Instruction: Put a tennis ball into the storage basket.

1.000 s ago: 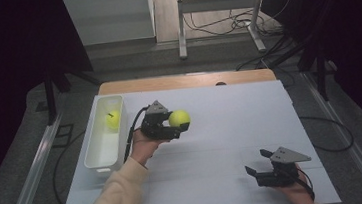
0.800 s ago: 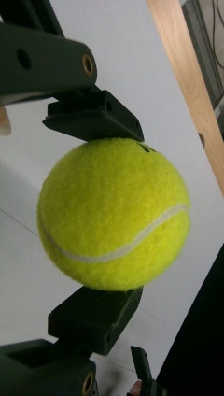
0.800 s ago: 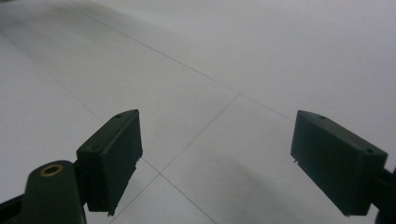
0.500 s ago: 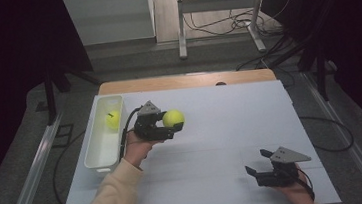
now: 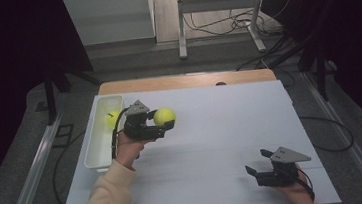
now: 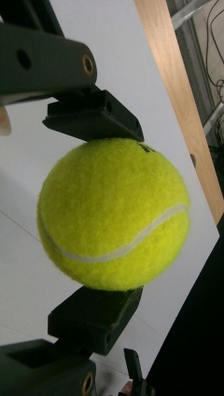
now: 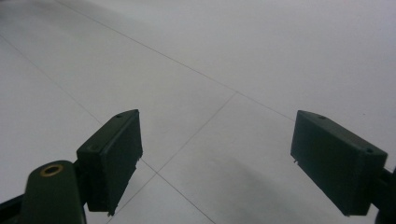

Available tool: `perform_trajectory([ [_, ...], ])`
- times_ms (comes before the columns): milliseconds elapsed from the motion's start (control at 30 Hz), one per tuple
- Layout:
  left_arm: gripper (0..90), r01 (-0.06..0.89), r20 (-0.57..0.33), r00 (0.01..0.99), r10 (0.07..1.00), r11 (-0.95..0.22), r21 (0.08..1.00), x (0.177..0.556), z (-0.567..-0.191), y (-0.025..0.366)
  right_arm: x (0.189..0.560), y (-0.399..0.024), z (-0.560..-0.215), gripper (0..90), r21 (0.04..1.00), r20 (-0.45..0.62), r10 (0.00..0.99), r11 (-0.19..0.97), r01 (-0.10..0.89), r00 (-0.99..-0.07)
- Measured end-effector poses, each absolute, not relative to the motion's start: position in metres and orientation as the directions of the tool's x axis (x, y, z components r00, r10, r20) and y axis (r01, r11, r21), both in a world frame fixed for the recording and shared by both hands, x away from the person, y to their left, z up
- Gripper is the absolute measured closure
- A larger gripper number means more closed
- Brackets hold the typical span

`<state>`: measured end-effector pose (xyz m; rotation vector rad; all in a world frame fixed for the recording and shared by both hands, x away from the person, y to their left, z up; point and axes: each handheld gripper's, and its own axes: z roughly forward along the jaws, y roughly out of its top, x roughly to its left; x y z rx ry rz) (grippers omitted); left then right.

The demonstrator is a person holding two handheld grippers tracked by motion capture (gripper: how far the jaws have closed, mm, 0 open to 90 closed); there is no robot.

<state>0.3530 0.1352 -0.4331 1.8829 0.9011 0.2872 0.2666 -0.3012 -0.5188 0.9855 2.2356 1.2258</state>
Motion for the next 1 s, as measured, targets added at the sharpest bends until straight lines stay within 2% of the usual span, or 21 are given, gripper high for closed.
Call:
perform_trajectory([
  [1000,26.7,0.453,-0.201,0.636,0.745,-0.149,0.879,0.344,-0.421,0.176,0.267,-0.301,-0.519,16.9,0.846,-0.013,0.744,0.364,0.389,-0.668],
])
